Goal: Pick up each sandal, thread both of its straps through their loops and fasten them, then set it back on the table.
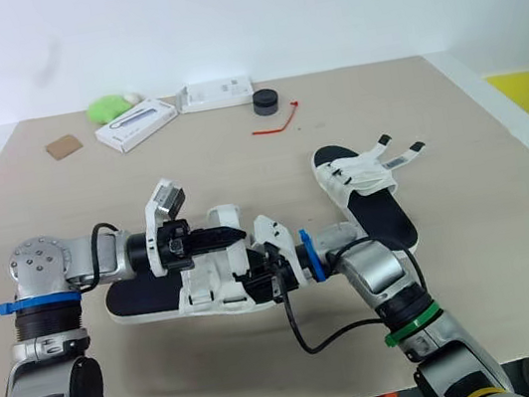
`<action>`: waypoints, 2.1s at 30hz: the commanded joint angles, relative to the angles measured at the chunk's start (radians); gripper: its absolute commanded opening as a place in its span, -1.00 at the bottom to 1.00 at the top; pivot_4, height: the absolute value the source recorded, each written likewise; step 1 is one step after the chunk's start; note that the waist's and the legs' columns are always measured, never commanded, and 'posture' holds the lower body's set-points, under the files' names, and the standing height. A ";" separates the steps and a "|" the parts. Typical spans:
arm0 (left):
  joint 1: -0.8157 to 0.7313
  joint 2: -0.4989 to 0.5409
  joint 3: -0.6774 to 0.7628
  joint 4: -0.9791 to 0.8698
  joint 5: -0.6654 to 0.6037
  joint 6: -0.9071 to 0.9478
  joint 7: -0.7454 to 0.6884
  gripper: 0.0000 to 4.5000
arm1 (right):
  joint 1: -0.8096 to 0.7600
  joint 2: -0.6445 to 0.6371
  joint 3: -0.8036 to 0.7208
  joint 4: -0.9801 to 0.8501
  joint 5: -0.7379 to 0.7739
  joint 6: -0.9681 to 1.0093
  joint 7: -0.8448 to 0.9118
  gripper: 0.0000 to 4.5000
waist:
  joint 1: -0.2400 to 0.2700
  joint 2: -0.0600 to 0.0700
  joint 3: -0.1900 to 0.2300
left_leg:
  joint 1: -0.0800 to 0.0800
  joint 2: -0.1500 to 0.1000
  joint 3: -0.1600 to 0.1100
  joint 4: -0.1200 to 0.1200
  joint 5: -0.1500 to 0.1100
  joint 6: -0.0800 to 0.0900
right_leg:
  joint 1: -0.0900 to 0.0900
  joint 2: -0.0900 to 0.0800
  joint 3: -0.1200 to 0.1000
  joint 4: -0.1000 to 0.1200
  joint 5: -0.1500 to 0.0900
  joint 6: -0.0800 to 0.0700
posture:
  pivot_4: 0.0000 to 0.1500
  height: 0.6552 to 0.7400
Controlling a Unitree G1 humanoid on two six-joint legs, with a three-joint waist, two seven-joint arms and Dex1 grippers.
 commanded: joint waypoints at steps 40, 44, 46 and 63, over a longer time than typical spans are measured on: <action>0.216 0.270 -0.418 -0.436 0.265 -0.371 -0.252 -0.97 | 0.056 -0.010 0.047 0.050 -0.035 0.047 -0.043 -1.00 | 0.001 0.000 -0.003 | 0.001 0.000 0.000 -0.001 0.000 -0.003 | 0.000 0.000 0.000 0.000 -0.001 -0.002 | 1.00 1.00; 0.238 0.314 -0.487 -0.494 0.465 -0.561 -0.448 -0.97 | 0.056 -0.010 0.046 0.049 -0.034 0.048 -0.043 -1.00 | 0.002 0.000 -0.003 | 0.001 0.000 0.001 -0.001 0.000 -0.003 | 0.000 -0.001 0.000 -0.001 -0.002 -0.003 | 1.00 1.00; 0.249 0.330 -0.506 -0.507 0.546 -0.652 -0.539 -0.97 | 0.056 -0.010 0.046 0.050 -0.033 0.048 -0.043 -1.00 | 0.002 0.000 -0.003 | 0.001 0.000 0.001 -0.001 0.000 -0.003 | 0.000 -0.001 0.000 -0.001 -0.002 -0.004 | 1.00 1.00; 0.209 0.341 -0.544 -0.414 0.873 -0.966 -0.870 -0.97 | 0.045 0.000 0.045 0.062 -0.034 0.040 -0.043 -1.00 | 0.001 0.000 -0.002 | 0.001 0.001 0.001 -0.001 -0.002 -0.001 | -0.001 0.001 0.001 -0.001 -0.003 -0.003 | 1.00 1.00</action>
